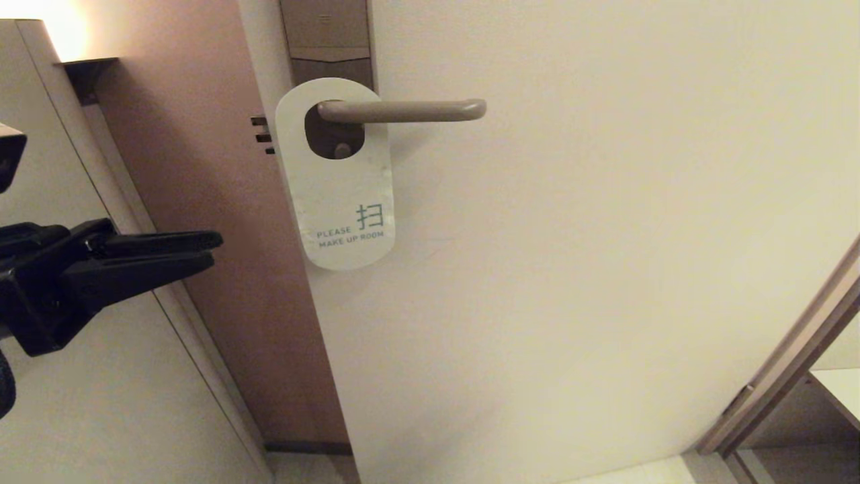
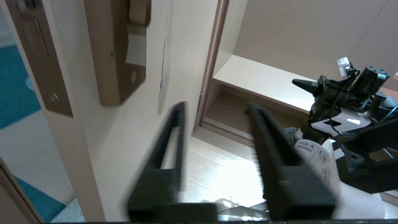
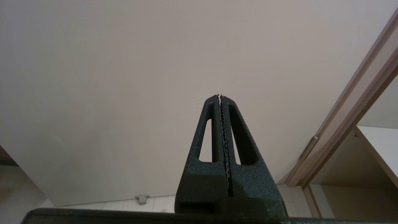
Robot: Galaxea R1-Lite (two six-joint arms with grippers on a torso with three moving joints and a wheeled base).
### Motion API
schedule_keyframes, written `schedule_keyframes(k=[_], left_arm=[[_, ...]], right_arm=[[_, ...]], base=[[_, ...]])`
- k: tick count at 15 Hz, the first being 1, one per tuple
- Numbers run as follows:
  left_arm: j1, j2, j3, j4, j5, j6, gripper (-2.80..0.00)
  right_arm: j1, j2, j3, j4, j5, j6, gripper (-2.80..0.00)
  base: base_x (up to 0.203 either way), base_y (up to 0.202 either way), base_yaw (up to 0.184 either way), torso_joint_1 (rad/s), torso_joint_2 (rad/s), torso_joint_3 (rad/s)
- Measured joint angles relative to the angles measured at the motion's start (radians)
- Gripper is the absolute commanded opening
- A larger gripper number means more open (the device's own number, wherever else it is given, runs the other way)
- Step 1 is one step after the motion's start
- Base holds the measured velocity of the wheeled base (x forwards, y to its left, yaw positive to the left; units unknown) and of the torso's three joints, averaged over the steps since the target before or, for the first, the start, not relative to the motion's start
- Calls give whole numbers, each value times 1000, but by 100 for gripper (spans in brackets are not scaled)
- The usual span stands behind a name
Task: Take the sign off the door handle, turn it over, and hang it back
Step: Take down the sign
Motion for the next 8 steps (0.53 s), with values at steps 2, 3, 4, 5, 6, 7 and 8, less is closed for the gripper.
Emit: schedule_keyframes(k=[2,3,4,5,6,7,8], left_arm=[[-1,2,-18,0,0,0,0],[-1,3,-25,0,0,-1,0],[-2,4,-28,0,0,-1,0],[-6,4,-29,1,0,0,0],[-9,4,-30,1,0,-2,0],[-14,4,-30,1,0,-2,0],[-22,6,-31,1,0,-3,0]], right_arm=[[0,0,0,0,0,0,-280],[0,0,0,0,0,0,-280],[0,0,0,0,-1,0,-280],[0,0,0,0,-1,0,-280],[0,0,0,0,0,0,-280],[0,0,0,0,0,0,-280],[0,0,0,0,0,0,-280]], base=[[0,0,0,0,0,0],[0,0,0,0,0,0],[0,0,0,0,0,0],[0,0,0,0,0,0],[0,0,0,0,0,0],[0,0,0,0,0,0],[0,0,0,0,0,0]])
